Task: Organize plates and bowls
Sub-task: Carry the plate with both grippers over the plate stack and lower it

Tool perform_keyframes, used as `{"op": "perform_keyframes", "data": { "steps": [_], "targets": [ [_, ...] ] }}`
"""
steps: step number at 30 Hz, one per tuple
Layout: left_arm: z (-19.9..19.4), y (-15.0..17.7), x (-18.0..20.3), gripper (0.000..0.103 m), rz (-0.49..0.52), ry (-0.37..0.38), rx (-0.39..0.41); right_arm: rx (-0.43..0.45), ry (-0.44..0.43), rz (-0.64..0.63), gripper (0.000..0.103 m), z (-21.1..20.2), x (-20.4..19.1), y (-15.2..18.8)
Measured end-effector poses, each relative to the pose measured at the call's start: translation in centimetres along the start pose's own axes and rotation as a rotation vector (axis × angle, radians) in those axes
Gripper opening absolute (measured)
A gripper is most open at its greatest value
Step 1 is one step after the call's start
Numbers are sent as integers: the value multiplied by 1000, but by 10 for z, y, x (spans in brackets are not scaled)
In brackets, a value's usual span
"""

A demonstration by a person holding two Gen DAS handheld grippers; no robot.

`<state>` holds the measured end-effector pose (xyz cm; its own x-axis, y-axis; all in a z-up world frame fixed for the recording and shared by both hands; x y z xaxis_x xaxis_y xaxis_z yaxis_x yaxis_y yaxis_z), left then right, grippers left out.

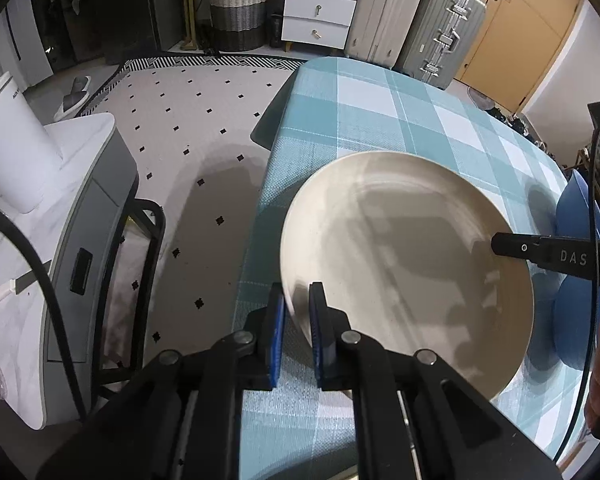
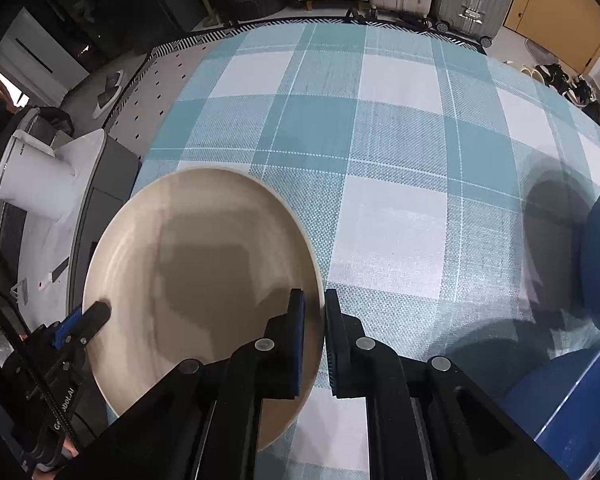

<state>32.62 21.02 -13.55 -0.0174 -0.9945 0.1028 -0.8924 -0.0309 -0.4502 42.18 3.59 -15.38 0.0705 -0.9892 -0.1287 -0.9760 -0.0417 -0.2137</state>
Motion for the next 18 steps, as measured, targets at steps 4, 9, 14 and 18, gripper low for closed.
{"op": "perform_keyframes", "data": {
  "steps": [4,9,14,18],
  "targets": [
    [-6,1,0,9,-6,-4,4,8,-9,-7,9,-6,-2,2],
    [-23,4,-2,9,-50,-20,28,10,-34,-11,9,-17,-5,9],
    [-47,11,-1,9,-66,-35,69,12,-64,-9,9,-33,-8,21],
    [-68,22,1,9,-68,-45,98,31,-84,-29,9,-55,-12,36]
  ]
}}
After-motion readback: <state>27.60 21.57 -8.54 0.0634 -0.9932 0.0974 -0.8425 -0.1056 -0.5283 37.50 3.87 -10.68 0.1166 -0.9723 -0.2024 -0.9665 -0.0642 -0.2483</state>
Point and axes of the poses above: each gripper's, at about its wrist camera, not at the fingertips, and z roughly the way its jaws point, x to its right, y to its underside, the point moved 6 cm from there along z, roughly the way its jaws point, and after that the axes turned 5 degrees about z, right-handed, at the moved point
